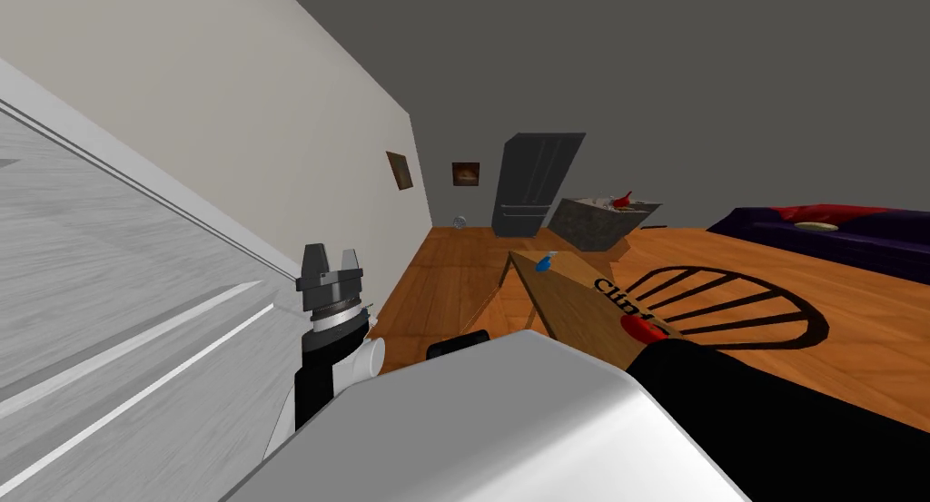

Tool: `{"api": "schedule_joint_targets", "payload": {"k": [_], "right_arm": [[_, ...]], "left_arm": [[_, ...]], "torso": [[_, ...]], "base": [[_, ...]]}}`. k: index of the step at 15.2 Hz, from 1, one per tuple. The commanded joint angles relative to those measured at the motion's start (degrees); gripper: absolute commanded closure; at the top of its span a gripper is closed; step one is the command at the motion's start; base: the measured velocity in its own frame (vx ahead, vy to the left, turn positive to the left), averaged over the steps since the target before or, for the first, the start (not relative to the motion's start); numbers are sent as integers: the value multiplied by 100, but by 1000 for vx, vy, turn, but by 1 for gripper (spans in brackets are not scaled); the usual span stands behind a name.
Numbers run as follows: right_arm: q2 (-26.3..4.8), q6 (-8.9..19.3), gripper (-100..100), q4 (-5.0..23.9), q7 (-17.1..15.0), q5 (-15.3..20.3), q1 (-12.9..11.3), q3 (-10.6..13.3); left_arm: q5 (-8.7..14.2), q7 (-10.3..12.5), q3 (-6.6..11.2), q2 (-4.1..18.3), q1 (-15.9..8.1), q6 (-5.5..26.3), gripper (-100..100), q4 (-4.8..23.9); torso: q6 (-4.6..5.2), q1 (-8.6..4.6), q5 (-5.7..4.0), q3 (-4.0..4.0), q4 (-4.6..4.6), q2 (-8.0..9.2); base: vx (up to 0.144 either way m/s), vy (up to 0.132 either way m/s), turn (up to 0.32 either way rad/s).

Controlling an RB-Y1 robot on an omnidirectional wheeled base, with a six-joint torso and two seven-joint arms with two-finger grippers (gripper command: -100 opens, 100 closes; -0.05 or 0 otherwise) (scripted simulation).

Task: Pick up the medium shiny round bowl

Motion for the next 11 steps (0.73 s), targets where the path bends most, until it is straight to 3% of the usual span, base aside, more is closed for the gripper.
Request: {"api": "schedule_joint_targets", "payload": {"k": [1, 2, 6, 7, 8, 11], "right_arm": [[9, -46, -100, 162, 3, 49, -55, 110], [17, -13, -100, 91, 14, 28, -33, 57], [423, 172, -100, 365, 53, 142, -396, 177], [332, 119, -100, 283, 60, 114, -294, 140], [346, 147, 100, 287, 54, 120, -312, 151], [350, 140, 100, 281, 55, 121, -312, 155]], "left_arm": [[0, 0, 0, 0, 0, 0, 0, 0], [0, 0, 0, 0, 0, 0, 0, 0], [0, 0, 0, 0, -1, 0, 0, 0], [0, 0, 0, 0, -1, 0, 0, 0], [0, 0, 0, 0, -1, 0, 0, 0], [0, 0, 0, 0, 0, 0, 0, 0]], "torso": [[0, 0, 0, 0, 0, 0], [1, 0, 0, 0, 0, 1], [1, -17, -5, 20, 8, 36], [2, -21, -6, 25, 10, 45], [3, -17, -4, 26, 10, 45], [3, -4, 2, 19, 7, 33]], "base": [[55, -12, 56], [28, -6, 9], [-39, -57, 68], [-45, -45, 24], [-14, -17, 4], [-2, -3, 0]]}}
